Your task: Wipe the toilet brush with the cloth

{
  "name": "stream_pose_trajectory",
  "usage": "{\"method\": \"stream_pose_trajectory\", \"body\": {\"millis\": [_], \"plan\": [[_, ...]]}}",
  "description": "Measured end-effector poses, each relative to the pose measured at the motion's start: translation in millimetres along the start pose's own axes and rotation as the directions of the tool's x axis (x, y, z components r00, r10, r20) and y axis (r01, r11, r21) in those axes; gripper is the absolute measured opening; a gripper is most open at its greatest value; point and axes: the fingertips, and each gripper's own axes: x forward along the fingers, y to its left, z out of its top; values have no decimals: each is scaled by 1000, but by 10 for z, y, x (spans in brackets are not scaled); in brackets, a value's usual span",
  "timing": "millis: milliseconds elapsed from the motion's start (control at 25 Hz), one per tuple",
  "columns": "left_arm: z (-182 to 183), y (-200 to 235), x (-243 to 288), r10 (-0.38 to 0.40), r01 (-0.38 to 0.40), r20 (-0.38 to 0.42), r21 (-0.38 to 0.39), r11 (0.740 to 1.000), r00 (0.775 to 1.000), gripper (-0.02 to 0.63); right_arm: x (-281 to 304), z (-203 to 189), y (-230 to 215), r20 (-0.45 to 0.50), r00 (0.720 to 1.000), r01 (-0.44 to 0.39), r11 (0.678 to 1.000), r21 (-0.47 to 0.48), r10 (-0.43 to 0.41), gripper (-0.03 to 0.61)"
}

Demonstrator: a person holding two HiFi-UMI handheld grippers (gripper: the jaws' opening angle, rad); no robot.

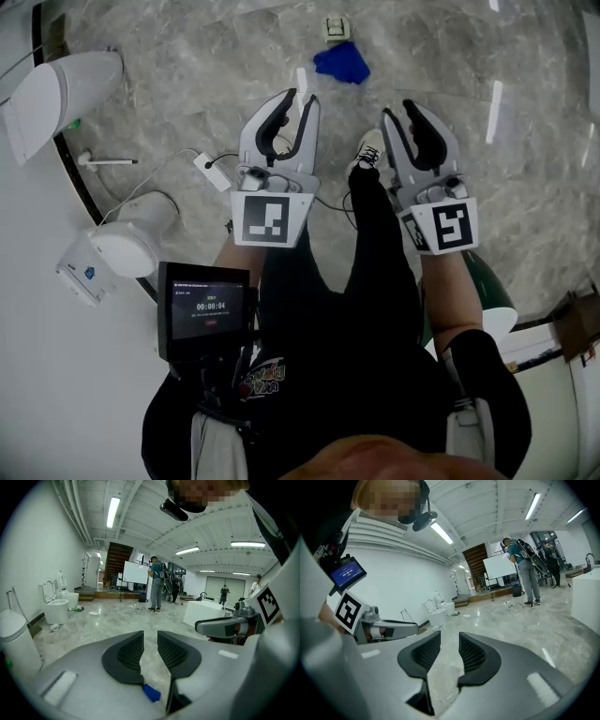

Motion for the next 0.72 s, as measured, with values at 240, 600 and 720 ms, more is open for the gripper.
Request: {"method": "stream_pose_trajectory", "body": {"millis": [240,600,720], "plan": [[-879,420,243,3,-6,-36,-69,998,999,91,467,-727,112,-11,1000,1,1000,7,-1,127],[-1898,589,423,-60,60,-32,-17,998,998,91,938,-1689,176,-37,997,-73,994,-84,70,141],[-2140,688,584,-88,89,-15,68,994,996,91,1142,-1959,143,-50,990,-135,979,-151,129,143]]}}
